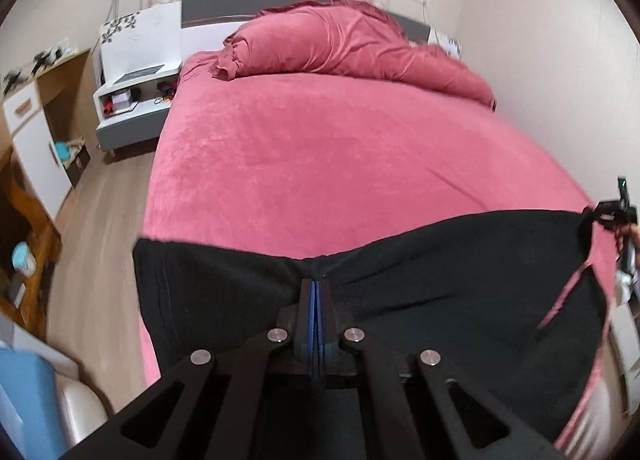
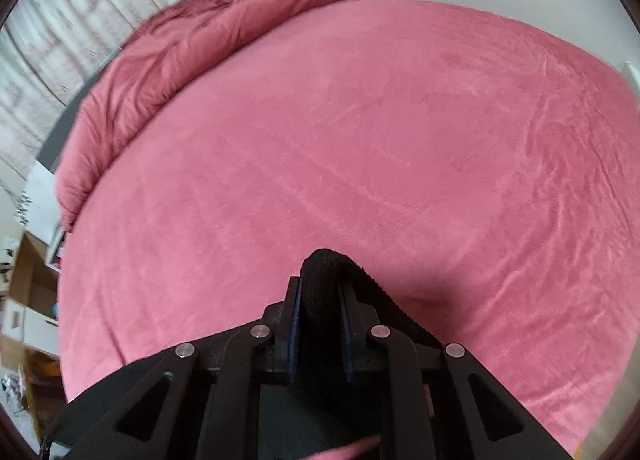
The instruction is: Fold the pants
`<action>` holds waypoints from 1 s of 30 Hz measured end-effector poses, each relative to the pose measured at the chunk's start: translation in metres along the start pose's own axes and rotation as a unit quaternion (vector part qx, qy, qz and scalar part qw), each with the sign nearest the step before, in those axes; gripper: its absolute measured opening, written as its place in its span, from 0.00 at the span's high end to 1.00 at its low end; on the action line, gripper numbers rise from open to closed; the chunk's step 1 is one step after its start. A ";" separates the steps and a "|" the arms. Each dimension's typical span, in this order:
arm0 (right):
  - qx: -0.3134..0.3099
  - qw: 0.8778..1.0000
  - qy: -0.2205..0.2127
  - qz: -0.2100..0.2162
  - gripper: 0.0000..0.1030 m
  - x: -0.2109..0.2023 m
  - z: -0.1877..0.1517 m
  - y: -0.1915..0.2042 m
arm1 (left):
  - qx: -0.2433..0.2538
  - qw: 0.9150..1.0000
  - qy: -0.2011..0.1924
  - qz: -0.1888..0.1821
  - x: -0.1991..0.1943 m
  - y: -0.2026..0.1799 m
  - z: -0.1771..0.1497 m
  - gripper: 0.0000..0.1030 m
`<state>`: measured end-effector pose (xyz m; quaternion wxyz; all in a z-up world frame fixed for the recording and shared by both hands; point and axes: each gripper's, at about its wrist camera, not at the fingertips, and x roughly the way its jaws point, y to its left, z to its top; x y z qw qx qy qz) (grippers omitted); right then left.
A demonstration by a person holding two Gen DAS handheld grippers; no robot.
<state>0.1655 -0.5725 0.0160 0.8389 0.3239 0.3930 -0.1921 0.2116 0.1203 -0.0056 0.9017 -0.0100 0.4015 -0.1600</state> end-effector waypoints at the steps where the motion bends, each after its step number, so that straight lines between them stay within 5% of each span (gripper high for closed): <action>1: 0.002 1.000 -0.002 0.002 0.84 -0.003 -0.001 -0.007 | -0.002 1.000 0.001 -0.002 -0.002 0.001 -0.004 1.00; 12: 0.045 0.997 -0.029 0.047 0.86 -0.059 -0.059 -0.074 | -0.103 0.993 -0.051 -0.024 -0.081 -0.012 -0.115 1.00; 19: 0.100 0.992 -0.013 0.071 0.86 -0.057 -0.099 -0.126 | -0.198 0.978 -0.029 -0.048 -0.099 -0.004 -0.184 1.00; 23: 0.109 0.992 0.013 0.057 0.77 -0.049 -0.122 -0.141 | -0.203 0.978 -0.024 -0.042 -0.101 -0.009 -0.199 0.99; 24: 0.111 0.992 0.016 0.050 0.72 -0.050 -0.127 -0.143 | -0.204 0.978 -0.027 -0.035 -0.102 -0.010 -0.200 0.96; 27: 0.130 0.990 0.015 0.058 0.53 -0.059 -0.144 -0.152 | -0.257 0.964 -0.032 -0.065 -0.105 -0.004 -0.207 0.59; 30: 0.154 0.986 0.006 0.072 0.44 -0.073 -0.160 -0.160 | -0.320 0.941 -0.047 -0.103 -0.110 0.006 -0.209 0.56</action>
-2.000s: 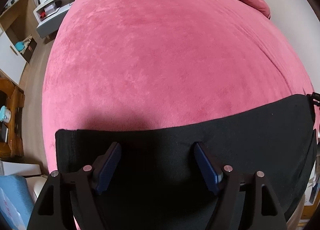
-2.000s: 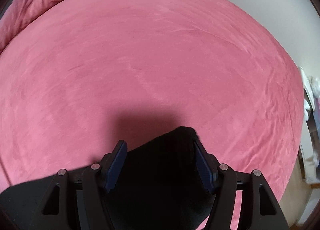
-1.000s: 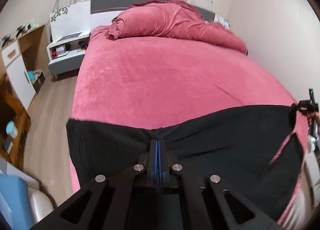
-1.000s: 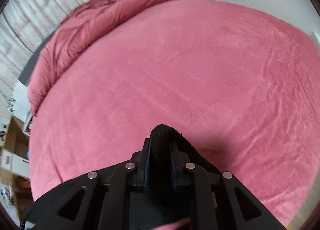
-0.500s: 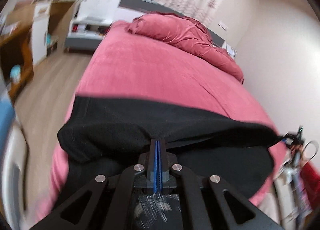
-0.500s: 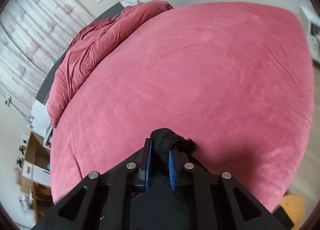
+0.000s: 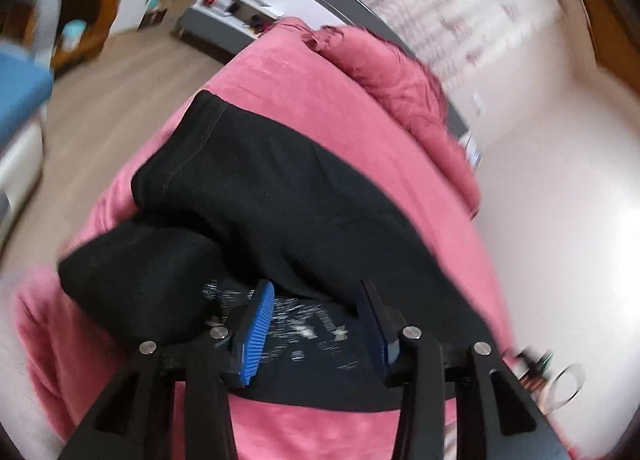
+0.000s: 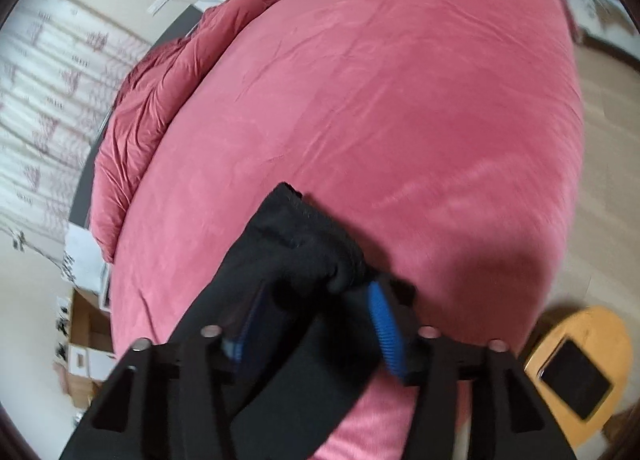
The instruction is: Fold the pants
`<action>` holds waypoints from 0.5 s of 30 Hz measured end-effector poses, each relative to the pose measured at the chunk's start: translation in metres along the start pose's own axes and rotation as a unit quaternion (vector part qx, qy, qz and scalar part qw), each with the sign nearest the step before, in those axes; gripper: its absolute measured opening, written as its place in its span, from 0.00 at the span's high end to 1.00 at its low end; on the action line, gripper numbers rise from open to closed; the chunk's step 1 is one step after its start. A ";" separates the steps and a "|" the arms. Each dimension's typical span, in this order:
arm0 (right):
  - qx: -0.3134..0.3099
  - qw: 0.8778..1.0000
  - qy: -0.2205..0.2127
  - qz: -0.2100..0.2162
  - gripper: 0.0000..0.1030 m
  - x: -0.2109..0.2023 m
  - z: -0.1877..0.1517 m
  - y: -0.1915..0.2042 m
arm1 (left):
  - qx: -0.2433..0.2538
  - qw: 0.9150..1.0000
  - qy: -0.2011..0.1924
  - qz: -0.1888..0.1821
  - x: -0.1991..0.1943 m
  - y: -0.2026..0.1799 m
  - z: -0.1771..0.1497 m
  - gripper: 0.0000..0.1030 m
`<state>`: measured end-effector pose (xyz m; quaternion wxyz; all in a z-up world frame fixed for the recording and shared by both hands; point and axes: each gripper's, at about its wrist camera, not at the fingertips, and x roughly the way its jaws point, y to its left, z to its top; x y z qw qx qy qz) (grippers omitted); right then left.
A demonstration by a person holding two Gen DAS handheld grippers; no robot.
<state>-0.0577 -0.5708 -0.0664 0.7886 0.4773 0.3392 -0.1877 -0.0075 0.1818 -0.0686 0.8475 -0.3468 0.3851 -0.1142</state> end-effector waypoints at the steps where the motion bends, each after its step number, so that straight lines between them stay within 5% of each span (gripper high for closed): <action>1: 0.004 1.000 -0.005 0.002 0.43 -0.006 -0.003 -0.003 | -0.023 1.000 -0.005 -0.001 0.000 0.001 0.004 0.51; 4: 0.021 0.999 -0.017 0.025 0.43 -0.023 -0.013 -0.002 | -0.083 0.996 -0.011 0.006 0.010 0.006 0.016 0.36; 9: 0.028 0.998 0.005 0.051 0.34 -0.026 -0.021 0.011 | -0.209 0.975 0.047 0.054 0.054 0.037 0.031 0.35; 15: 0.038 0.997 0.048 0.043 0.35 0.012 -0.026 0.024 | -0.281 0.958 0.052 0.019 0.079 0.054 0.029 0.38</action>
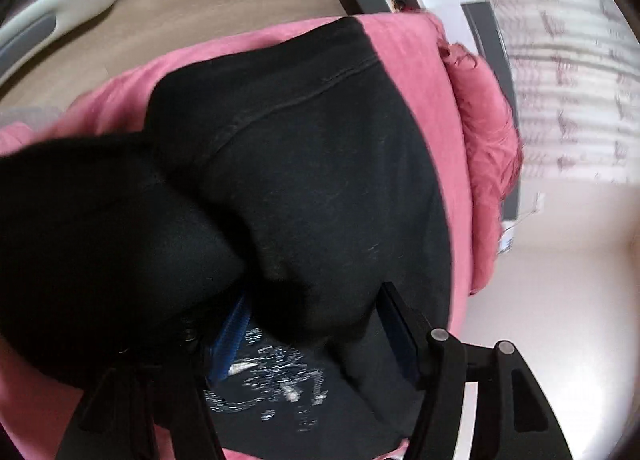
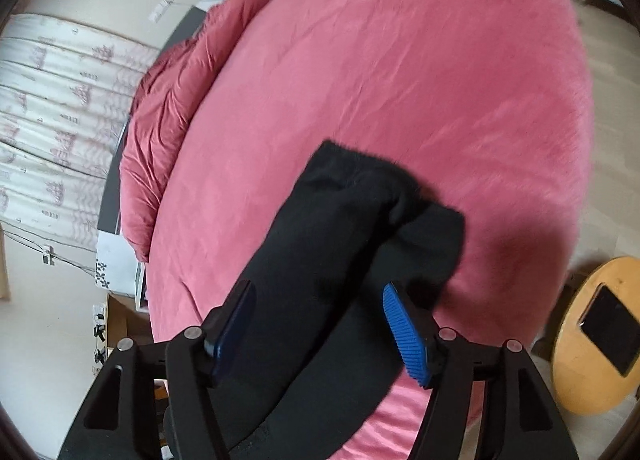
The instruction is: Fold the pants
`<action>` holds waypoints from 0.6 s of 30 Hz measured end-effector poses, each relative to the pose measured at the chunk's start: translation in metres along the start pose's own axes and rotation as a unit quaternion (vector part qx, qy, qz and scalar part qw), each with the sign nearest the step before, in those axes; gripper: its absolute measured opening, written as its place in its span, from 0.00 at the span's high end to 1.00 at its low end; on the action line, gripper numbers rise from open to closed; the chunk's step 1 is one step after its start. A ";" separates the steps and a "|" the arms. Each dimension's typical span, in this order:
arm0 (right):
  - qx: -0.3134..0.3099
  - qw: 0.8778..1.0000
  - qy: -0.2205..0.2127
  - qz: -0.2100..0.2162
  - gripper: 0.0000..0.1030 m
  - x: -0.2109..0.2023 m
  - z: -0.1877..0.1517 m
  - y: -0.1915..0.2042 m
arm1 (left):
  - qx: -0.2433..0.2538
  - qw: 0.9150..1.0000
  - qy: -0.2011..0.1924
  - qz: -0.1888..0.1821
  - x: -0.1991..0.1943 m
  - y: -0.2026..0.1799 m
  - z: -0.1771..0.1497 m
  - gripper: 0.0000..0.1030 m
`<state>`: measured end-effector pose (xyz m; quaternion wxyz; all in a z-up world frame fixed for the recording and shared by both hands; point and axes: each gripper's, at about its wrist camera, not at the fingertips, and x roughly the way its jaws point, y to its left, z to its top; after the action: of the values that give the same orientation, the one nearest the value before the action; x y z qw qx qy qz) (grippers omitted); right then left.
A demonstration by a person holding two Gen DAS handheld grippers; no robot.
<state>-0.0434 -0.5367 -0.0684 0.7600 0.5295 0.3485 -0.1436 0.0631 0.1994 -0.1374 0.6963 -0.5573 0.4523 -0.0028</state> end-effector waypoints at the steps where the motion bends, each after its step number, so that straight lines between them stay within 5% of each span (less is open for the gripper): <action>1: 0.008 1.000 0.004 -0.002 0.35 0.008 0.000 0.000 | 0.003 1.000 -0.004 -0.007 0.000 -0.003 -0.002 0.40; 3: 0.027 1.000 0.010 0.002 0.40 0.022 0.004 0.000 | 0.012 1.000 -0.012 0.002 0.001 -0.010 0.000 0.51; 4: 0.036 0.999 0.010 -0.004 0.52 0.030 0.007 0.000 | 0.023 1.000 -0.013 0.015 0.005 -0.014 0.004 0.73; 5: 0.039 0.999 0.012 -0.009 0.70 0.035 0.008 0.001 | 0.033 0.999 -0.009 0.026 0.009 -0.018 0.006 0.82; 7: 0.031 0.999 0.022 -0.033 0.84 0.043 0.011 0.009 | 0.039 0.999 0.002 0.034 0.014 -0.025 0.011 0.92; 12: -0.026 0.998 0.014 -0.048 0.92 0.043 0.036 0.066 | 0.095 0.995 -0.010 -0.011 0.001 -0.070 0.017 0.94; 18: -0.075 0.991 -0.085 0.064 1.00 -0.017 0.063 0.138 | 0.094 0.987 -0.034 -0.127 -0.037 -0.130 0.033 0.94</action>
<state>0.0497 -0.5415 0.0531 0.8322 0.4776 0.2581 -0.1127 0.1276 0.1945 -0.0138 0.7543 -0.5426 0.3514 -0.1149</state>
